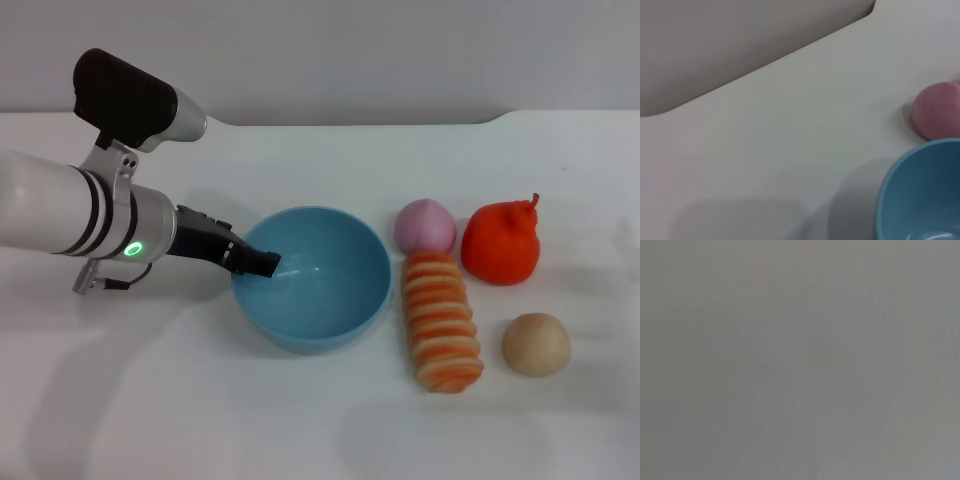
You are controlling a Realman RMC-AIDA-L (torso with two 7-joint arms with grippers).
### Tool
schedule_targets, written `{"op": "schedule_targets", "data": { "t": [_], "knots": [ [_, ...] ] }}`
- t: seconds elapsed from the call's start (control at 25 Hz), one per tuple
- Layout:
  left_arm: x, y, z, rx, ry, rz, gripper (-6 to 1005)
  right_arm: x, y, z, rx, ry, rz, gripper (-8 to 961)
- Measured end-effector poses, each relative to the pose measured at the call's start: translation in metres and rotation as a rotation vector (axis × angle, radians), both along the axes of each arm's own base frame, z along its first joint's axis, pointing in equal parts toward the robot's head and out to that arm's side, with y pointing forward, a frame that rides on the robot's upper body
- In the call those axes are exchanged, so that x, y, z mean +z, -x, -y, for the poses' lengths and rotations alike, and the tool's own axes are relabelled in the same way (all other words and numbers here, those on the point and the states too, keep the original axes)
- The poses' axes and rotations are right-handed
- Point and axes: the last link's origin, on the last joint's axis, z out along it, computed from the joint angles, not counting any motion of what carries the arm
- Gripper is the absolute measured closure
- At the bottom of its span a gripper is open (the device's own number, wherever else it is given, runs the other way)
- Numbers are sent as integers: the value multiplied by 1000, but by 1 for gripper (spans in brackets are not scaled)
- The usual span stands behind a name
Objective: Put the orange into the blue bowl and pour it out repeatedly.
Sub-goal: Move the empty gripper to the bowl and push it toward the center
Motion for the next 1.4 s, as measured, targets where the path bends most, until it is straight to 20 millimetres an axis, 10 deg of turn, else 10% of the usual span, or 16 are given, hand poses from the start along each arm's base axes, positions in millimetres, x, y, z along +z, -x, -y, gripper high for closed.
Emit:
{"op": "schedule_targets", "data": {
  "t": [0.76,1.08,1.4],
  "knots": [
    [-8,-2,-2,36,27,48,247,0,0,0,-2,0,-1,131],
    [-10,-4,0,32,41,51,734,0,-1,1,-7,1,-1,131],
    [-13,-6,4,17,72,42,890,0,-3,4,-14,1,-1,131]
  ]
}}
